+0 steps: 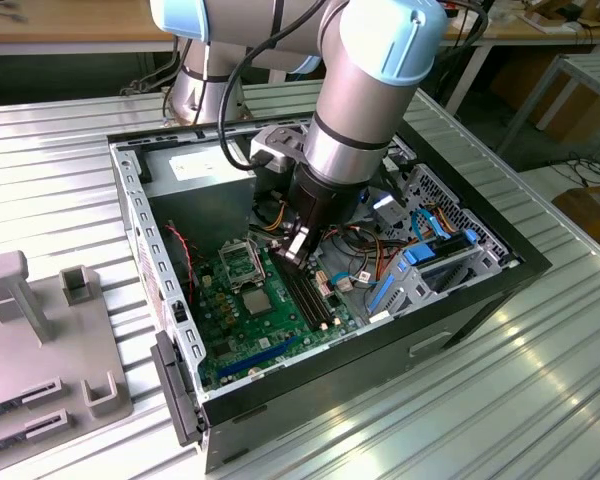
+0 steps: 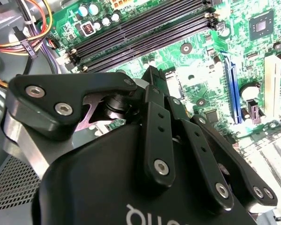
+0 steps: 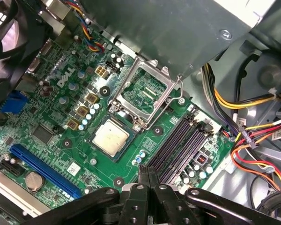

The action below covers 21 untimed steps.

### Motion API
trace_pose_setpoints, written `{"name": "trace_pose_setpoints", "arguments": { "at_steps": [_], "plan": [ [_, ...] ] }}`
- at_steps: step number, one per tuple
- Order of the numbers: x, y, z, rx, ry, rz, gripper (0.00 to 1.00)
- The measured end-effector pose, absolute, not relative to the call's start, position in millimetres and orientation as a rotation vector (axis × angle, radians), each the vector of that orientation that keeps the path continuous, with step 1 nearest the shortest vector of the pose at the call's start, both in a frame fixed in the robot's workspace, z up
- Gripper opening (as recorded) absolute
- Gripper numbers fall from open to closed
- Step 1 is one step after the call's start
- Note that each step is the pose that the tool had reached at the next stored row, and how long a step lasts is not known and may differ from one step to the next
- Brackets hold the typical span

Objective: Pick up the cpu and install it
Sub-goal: 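Close the cpu cover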

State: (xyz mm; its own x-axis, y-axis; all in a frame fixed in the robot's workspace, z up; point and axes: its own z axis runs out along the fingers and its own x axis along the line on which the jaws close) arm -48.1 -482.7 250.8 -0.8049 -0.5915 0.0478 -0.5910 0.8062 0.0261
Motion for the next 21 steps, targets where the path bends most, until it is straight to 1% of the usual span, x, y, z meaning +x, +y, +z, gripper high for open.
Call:
{"name": "trace_pose_setpoints", "arguments": {
  "at_steps": [21],
  "plan": [
    [-48.1,-482.6,251.9,1.177,-2.857,-0.018,0.11]
  ]
}}
